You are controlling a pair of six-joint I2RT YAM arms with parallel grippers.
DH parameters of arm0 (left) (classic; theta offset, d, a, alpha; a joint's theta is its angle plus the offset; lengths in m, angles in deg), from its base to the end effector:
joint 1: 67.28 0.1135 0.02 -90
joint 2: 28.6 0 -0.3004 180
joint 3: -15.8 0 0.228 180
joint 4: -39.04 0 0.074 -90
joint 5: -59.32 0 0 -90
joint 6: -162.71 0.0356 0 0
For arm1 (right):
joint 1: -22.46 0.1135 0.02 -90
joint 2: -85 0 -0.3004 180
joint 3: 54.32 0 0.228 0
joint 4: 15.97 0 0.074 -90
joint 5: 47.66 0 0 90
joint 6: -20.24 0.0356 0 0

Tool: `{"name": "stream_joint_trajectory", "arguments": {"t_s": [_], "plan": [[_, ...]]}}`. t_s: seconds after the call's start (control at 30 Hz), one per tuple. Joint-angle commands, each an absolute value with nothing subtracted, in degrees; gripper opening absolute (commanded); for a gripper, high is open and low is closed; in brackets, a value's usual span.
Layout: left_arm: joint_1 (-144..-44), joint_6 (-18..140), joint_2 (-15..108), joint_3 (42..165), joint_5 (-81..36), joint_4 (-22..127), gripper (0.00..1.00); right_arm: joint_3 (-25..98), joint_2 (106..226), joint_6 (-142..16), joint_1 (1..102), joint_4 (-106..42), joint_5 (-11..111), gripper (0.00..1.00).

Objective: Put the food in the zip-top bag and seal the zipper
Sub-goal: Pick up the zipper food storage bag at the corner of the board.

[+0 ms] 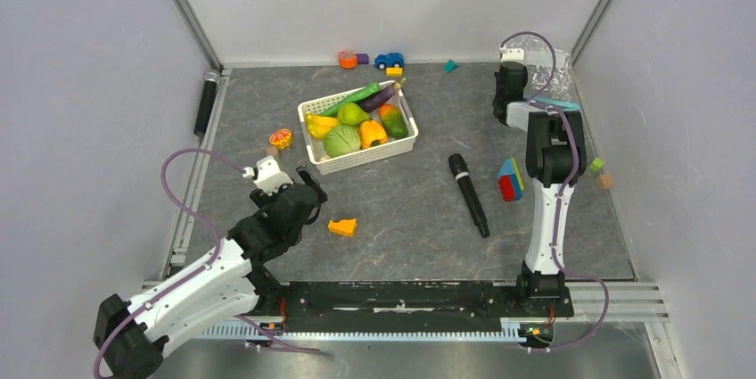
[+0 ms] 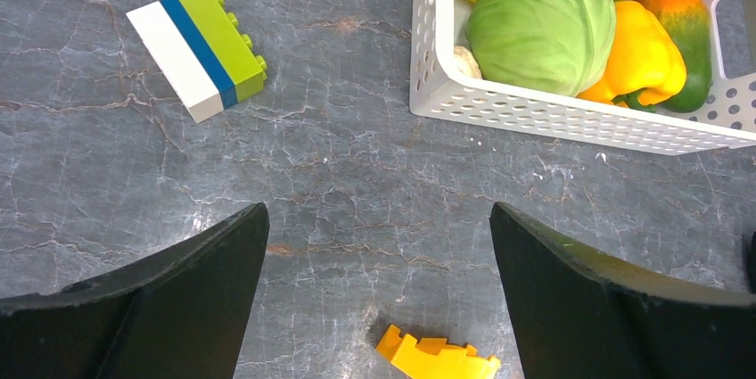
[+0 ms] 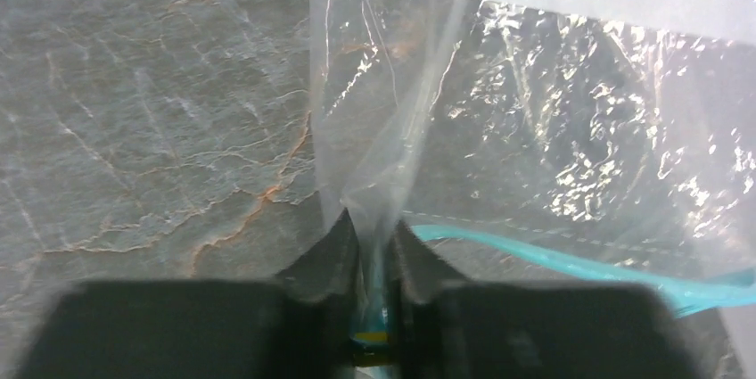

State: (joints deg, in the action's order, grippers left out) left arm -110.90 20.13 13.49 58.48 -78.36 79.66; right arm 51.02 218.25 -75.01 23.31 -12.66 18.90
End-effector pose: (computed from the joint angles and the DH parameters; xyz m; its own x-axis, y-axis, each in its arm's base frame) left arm 0.0906 -0.0500 0.2542 -0.3263 -0.4277 -0.8430 -0.3366 0.8859 -0.3191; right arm 0.5244 -0.0064 0.1812 -0.4463 -0.0906 -0.8903 0.3085 0.9183 -0.2481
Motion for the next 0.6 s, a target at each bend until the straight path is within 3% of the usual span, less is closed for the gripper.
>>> {"name": "stream_joint_trajectory", "arguments": {"t_s": [0.0,0.03,0.37,0.57], "plan": [[-110.9,20.4,13.2,58.9,-80.0,78.3,1.00,51.2,214.8,-75.9,23.2,-10.3,17.1,0.06],[-110.9,20.4,13.3,59.1,-79.9,78.2,1.00,50.1,213.6,-75.8,23.3,-10.0,17.0,0.00],[-110.9,22.3,13.1,60.5,-75.2,76.8,1.00,30.9,187.2,-65.1,25.9,-7.6,17.4,0.00],[-111.0,27.3,12.4,60.5,-65.3,71.9,1.00,18.3,167.5,-57.1,32.2,-11.1,15.3,0.00]]}}
